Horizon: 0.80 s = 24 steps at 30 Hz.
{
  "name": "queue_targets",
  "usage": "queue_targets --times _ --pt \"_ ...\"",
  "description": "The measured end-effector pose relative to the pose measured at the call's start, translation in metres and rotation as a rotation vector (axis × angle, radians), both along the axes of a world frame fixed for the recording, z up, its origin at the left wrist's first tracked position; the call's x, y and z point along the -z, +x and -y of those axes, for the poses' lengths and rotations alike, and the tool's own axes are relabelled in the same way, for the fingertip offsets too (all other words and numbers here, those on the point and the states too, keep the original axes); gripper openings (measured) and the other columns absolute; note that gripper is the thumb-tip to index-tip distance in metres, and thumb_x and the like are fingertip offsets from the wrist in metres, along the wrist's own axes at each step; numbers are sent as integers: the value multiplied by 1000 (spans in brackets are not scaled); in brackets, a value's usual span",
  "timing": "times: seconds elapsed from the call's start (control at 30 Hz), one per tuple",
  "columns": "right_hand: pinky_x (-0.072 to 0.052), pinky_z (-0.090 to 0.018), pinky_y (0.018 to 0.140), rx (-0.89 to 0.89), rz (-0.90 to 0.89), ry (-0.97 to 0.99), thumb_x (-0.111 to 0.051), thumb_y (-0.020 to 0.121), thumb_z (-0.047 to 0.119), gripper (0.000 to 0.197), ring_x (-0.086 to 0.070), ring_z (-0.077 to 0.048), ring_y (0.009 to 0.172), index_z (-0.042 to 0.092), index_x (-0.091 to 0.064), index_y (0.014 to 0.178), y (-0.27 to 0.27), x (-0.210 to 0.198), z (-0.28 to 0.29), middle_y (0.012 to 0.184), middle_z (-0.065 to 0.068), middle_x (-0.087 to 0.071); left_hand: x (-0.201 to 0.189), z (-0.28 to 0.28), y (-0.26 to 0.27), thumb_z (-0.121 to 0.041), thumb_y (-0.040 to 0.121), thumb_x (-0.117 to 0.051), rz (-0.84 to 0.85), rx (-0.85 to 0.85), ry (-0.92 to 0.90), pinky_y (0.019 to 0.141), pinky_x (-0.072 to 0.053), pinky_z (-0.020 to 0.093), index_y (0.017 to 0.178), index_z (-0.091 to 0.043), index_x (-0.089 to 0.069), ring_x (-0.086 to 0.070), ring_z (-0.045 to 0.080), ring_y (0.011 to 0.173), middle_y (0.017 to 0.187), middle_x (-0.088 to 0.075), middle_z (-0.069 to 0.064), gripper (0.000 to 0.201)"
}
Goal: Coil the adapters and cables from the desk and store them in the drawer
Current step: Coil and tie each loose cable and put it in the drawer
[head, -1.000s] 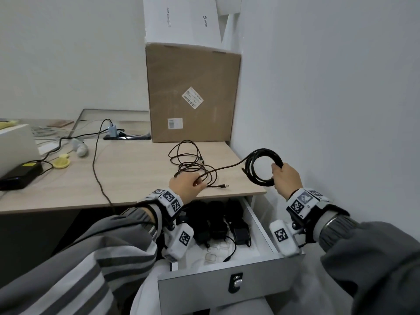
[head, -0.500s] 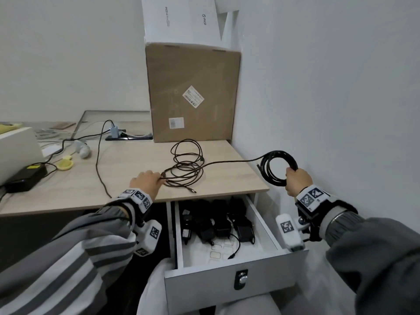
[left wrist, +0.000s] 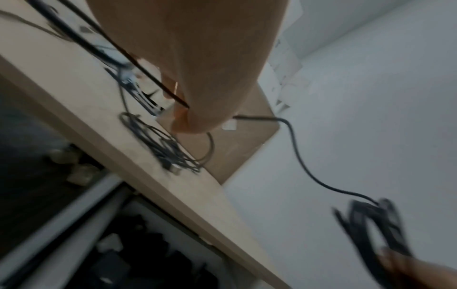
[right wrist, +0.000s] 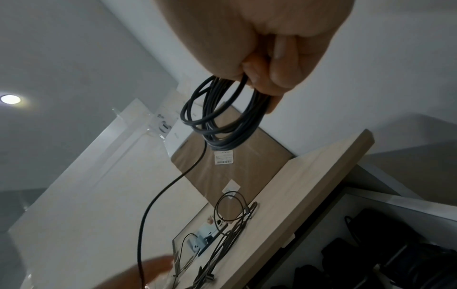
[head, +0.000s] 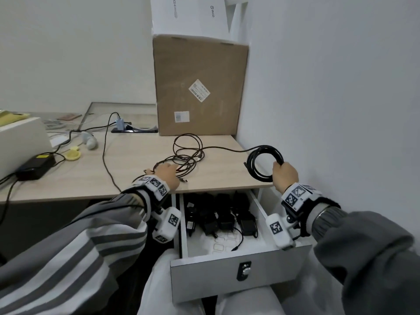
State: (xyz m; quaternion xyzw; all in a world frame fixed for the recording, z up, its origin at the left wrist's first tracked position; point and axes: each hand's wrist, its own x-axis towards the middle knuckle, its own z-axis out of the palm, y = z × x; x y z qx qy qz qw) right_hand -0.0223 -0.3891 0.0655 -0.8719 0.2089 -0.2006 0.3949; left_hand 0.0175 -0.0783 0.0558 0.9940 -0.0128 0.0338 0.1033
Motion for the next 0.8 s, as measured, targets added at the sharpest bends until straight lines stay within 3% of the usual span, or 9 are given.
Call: queue_targets --times 0.17,0.23,0.33,0.43,0.53,0.6,0.63,0.7,0.8 --pt "-30 -29 66 -53 51 -55 -35 100 24 27 -46 -27 76 3 -45 85 -6 -2 -7 79 -13 -49 -35 49 -20 -15 88 -48 204 212 -381 115 -25 40 148 -10 -26 -29 26 140 153 -30 9 64" --pt "-30 -30 68 -75 48 -73 -36 100 24 26 -46 -26 77 3 -45 86 -10 -3 -7 83 -14 -49 -46 66 -32 -16 86 -54 241 305 -469 117 -21 40 151 -9 -19 -20 24 144 157 -22 8 74" --pt "-31 -29 70 -125 45 -108 -36 100 24 27 -48 -27 81 1 -49 94 -19 -5 -8 88 -15 -51 -59 85 -39 -22 84 -56 337 405 -339 119 -10 46 153 -20 -15 -7 20 148 160 -12 0 81" --pt "-32 -30 68 -196 53 -141 -37 101 26 30 -51 -29 83 0 -50 98 -23 -6 -10 88 -14 -54 -65 100 -33 -25 86 -54 272 440 -144 118 -1 50 152 -24 -18 -3 19 148 160 -16 -4 75" --pt "-31 -30 65 -241 79 -152 -37 101 26 26 -50 -27 77 3 -47 93 -26 -6 -15 85 -13 -55 -58 105 -25 -27 94 -46 108 419 -19 117 3 53 145 -23 -35 -25 21 143 149 -40 -1 52" --pt "-30 -30 64 -251 97 -165 -37 101 25 25 -49 -27 76 4 -47 91 -27 -7 -16 82 -10 -54 -55 102 -23 -31 100 -38 70 422 -15 116 -8 50 122 -18 -58 -51 25 121 123 -61 3 33" --pt "-30 -30 64 -247 98 -169 -37 101 25 25 -49 -27 75 4 -46 91 -27 -7 -16 81 -10 -53 -55 99 -21 -32 102 -36 81 434 -43 110 -23 44 111 -15 -63 -57 26 109 111 -64 5 34" --pt "-31 -30 66 -217 69 -166 -37 101 25 25 -49 -27 77 4 -45 90 -23 -4 -13 83 -11 -53 -57 92 -20 -33 102 -37 124 432 -124 81 -41 33 101 -12 -64 -58 25 90 94 -61 4 34" --pt "-32 -30 69 -167 31 -148 -36 101 24 26 -49 -28 81 3 -45 90 -16 4 -10 88 -15 -53 -54 84 -19 -32 101 -42 201 389 -262 57 -33 28 89 -15 -64 -51 18 72 73 -52 -5 30"
